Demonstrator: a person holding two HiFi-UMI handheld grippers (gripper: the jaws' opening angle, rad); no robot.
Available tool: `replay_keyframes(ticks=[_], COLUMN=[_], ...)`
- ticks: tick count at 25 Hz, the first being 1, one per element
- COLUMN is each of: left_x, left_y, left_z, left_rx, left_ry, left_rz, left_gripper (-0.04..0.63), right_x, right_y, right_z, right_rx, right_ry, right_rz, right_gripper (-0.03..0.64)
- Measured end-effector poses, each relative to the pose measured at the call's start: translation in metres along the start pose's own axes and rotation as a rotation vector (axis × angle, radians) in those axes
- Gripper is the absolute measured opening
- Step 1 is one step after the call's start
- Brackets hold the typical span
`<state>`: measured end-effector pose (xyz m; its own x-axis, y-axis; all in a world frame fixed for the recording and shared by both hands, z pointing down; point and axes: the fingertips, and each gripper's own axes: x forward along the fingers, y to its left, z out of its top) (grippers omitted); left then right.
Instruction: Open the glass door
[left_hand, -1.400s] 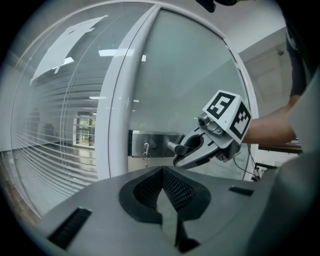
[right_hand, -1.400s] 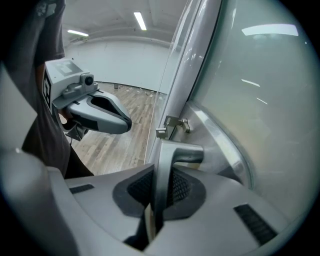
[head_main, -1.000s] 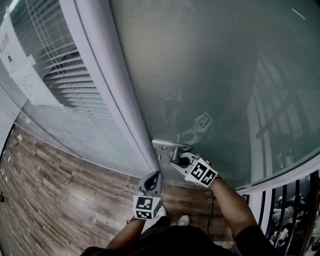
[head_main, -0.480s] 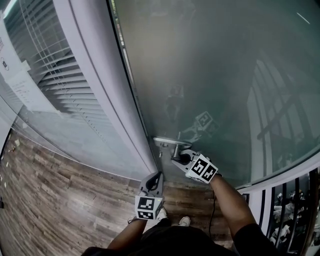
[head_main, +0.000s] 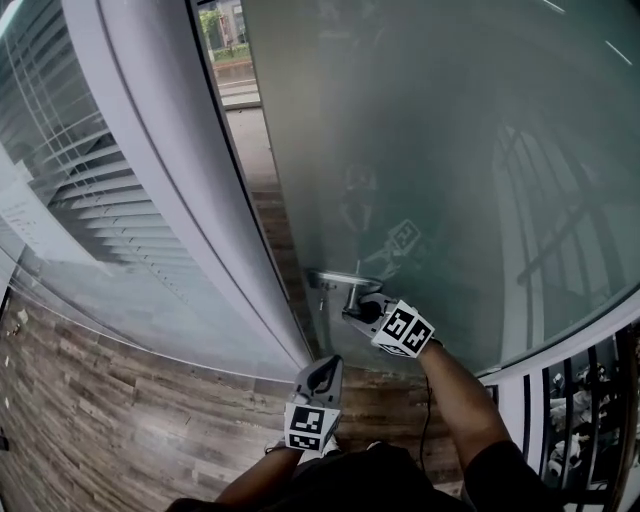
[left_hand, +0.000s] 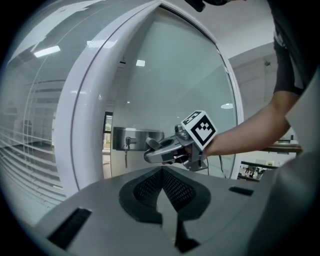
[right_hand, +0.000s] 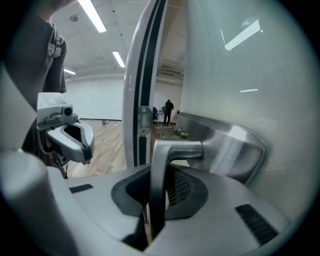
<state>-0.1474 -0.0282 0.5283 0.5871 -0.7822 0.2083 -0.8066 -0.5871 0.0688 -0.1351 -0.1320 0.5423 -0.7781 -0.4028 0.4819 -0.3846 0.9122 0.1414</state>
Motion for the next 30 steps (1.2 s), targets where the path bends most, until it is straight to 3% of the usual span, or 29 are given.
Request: replay_keyframes(ticks=[7,14,21,25,30], left_x=[0.042,0.118,0.213,0.268,0.319], left_y=[0.019,0.03,0.045,0.047,0.068], left_z=[-0.001,0.018,0.053,0.073,0.082], left_rx=[0.003,-0.012,-0.061,-0.064,-0.059], left_ry=[-0.009,-0.005,-0.006,-0.012,-0.002], left_rz=[-0.013,0.018,0.047,0.089,0.156], left_gripper=[0.003,0.003,0.003,0.003,0.003], right_x=[0.021,0.024,0.02,0.004,-0.01], right_y=[-0.067,-0.155,-0.278,-0.349,-0.435], right_z=[-0.011,-0.022,-0.035,-0.05,-0.074], right_rx=[0.038,0.078,0.133,0.2,0.258], right_ry=[0.009,0.017,0.051,0.056,0.076], right_rz=[-0.059,-0.124,-0.242,-0.273,-0.373], right_gripper=[0.037,0.032,0.015,0.015,0.015])
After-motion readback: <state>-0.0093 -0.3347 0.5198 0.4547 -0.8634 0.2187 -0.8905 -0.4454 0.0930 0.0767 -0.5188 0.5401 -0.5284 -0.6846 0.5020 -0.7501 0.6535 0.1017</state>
